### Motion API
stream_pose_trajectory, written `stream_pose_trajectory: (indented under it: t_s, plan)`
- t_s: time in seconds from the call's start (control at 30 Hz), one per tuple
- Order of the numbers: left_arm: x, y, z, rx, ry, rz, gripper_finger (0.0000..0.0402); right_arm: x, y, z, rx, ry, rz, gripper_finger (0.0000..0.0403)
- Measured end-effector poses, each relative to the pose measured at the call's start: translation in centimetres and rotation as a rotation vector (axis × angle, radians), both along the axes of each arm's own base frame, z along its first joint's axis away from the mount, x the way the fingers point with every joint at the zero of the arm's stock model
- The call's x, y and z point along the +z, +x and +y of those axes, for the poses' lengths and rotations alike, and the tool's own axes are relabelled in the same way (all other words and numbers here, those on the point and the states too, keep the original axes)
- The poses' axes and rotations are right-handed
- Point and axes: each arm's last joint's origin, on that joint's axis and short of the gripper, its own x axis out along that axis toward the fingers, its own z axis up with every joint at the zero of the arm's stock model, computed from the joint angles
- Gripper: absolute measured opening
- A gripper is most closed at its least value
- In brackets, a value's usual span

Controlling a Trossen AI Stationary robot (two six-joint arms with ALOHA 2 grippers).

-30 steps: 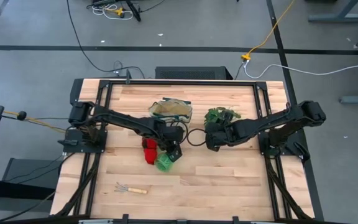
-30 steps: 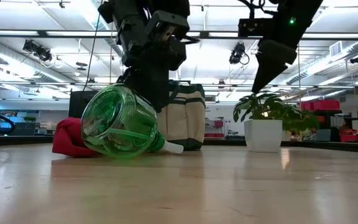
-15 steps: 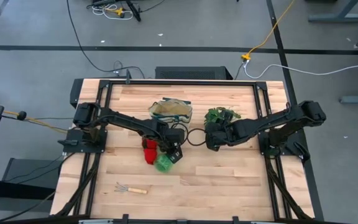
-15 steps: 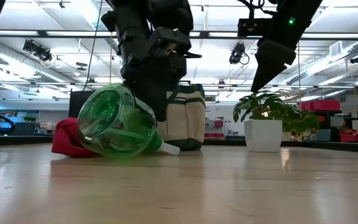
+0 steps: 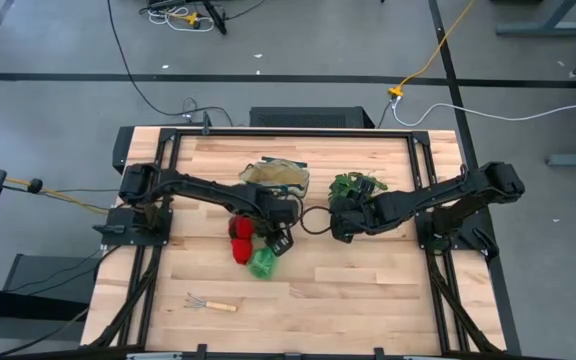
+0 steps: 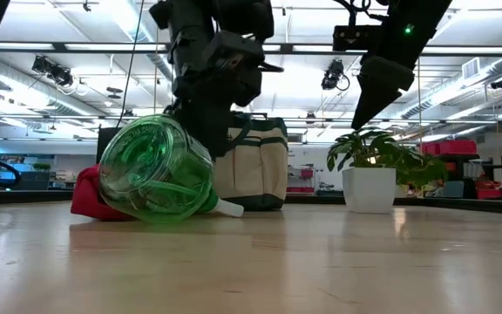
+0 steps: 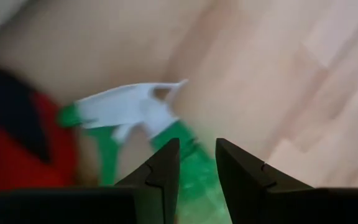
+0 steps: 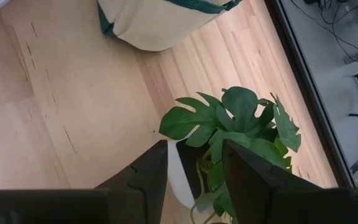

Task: Pick & Place Garden tools in Gardening bag
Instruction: Put the green spray bottle into the green gardening bag

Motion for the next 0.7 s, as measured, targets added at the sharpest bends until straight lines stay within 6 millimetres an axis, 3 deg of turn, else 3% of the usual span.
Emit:
stream_pose_trajectory:
  t_s: [0.2, 0.5, 0.7]
  plan:
    - [0.23, -0.78, 0.81, 0.091, 0.031, 0.105, 0.0108, 0.00, -0.02, 0.00, 0.003, -0.002, 0.004, 0.0155]
    - [0.26, -0.72, 0.66, 0.103, -0.038, 0.107, 0.0110, -0.05, -0.06, 0.04, 0.024, 0.010, 0.022, 0.0155]
    - [0.28, -0.70, 0.11, 0.088, -0.062, 0.105, 0.0150, -0.06, -0.06, 0.06, 0.027, 0.013, 0.024, 0.0155]
